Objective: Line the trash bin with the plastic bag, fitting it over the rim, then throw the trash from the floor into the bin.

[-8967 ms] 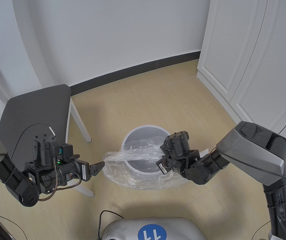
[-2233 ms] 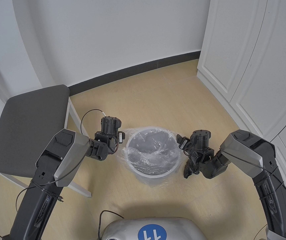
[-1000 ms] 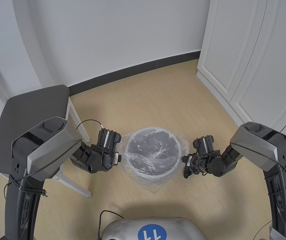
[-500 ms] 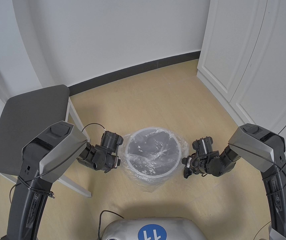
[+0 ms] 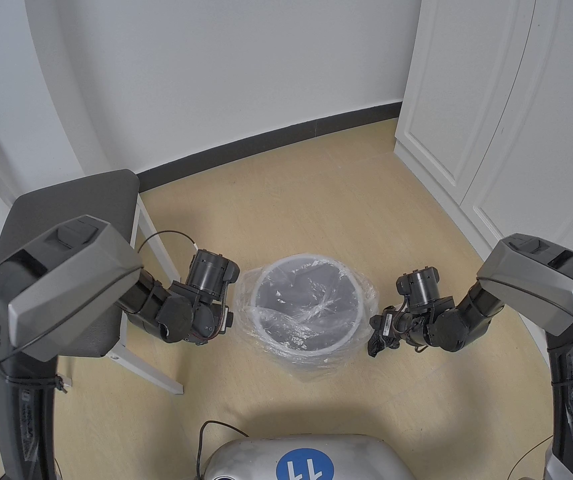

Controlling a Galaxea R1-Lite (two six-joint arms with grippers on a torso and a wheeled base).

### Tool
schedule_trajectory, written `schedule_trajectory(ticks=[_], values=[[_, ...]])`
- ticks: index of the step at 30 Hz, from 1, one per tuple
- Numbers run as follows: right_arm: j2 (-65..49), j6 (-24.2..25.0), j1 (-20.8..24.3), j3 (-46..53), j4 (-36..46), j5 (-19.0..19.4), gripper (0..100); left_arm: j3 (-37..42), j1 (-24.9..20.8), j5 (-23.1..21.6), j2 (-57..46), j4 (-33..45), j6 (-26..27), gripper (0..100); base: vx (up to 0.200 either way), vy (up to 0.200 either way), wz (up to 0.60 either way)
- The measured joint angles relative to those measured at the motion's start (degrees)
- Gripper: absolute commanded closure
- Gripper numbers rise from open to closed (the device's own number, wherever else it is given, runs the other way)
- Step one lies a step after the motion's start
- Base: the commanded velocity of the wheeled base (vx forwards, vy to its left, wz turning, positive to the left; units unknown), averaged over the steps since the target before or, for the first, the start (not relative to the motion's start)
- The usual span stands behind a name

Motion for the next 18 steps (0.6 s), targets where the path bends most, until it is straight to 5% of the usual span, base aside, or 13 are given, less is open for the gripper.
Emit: schedule_trajectory(ticks=[8,18], values=[[-5.27,-1.43,-0.11,3.44,-0.04,1.07,0,3.44,-8.52,0.22,-9.92,-1.12,-0.46,0,0.0,0.0,0.0],[-13.96,-2.68,-0.85,6.63,-0.11,0.99,0,-4.83,-12.98,2.34,-5.62,-1.39,0.09,0,0.0,0.0,0.0]])
